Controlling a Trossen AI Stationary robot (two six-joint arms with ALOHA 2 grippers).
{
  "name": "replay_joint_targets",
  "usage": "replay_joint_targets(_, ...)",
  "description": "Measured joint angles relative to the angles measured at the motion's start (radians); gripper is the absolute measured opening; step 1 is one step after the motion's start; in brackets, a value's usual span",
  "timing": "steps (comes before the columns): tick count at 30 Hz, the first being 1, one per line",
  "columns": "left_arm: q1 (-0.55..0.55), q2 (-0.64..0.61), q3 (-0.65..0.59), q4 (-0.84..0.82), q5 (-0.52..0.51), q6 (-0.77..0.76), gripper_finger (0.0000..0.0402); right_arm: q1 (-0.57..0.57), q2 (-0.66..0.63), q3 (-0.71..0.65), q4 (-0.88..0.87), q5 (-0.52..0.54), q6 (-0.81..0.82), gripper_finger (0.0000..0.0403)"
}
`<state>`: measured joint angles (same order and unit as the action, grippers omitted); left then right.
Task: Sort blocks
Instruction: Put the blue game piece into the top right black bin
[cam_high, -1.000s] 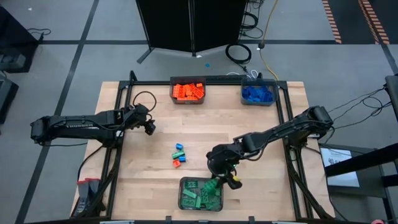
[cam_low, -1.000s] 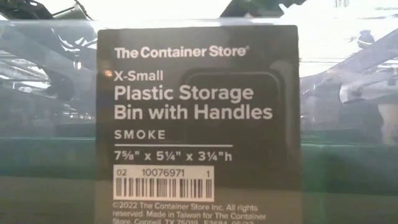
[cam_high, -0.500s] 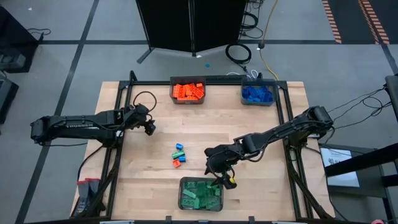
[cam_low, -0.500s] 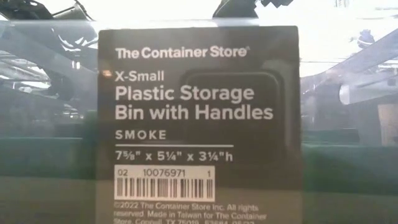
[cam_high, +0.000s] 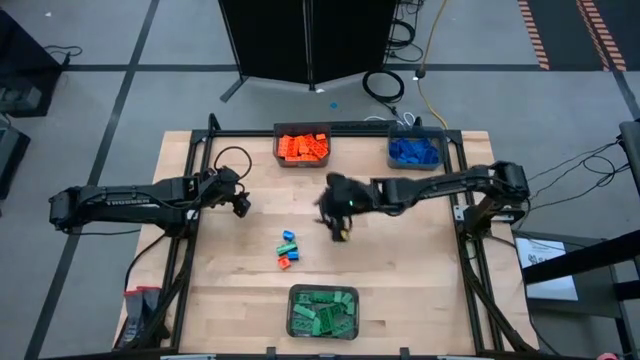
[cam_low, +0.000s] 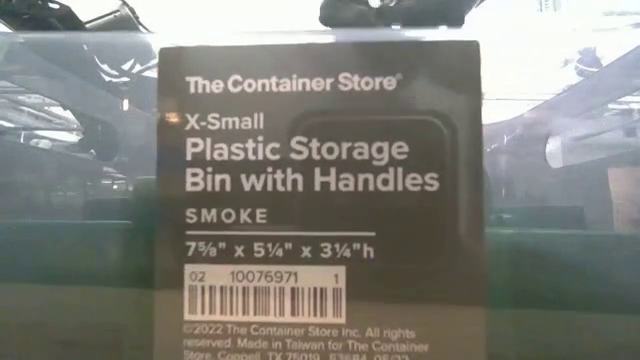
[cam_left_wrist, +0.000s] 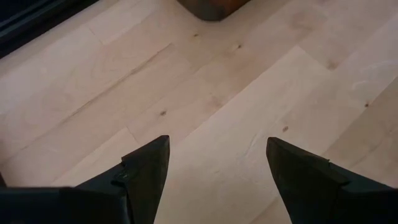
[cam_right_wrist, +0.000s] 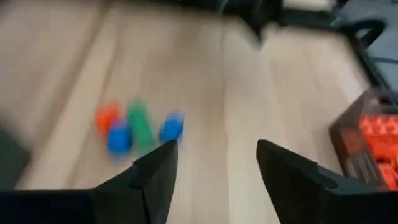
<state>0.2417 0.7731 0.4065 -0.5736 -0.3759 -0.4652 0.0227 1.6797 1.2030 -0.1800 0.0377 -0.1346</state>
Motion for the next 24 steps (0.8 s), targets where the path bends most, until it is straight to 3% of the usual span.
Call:
replay_joint_targets(5,0.0,0.0,0.0,0.01,0.0,-0.021,0.027,-0.04,0.105,0.043,0.294,-0.009,0.278,0.0215)
replay_joint_targets(13,0.0,0.012,0.0,0.01,-0.001,-0.045,0.027,0.011,0.381,0.327,0.159,-0.022,0.266,0.0215)
replay_joint_targets(24,0.0,0.019,0.0,0.015,-0.001,-0.045,0.027,-0.021,0.432,0.363,0.064,-0.016,0.293,0.0215)
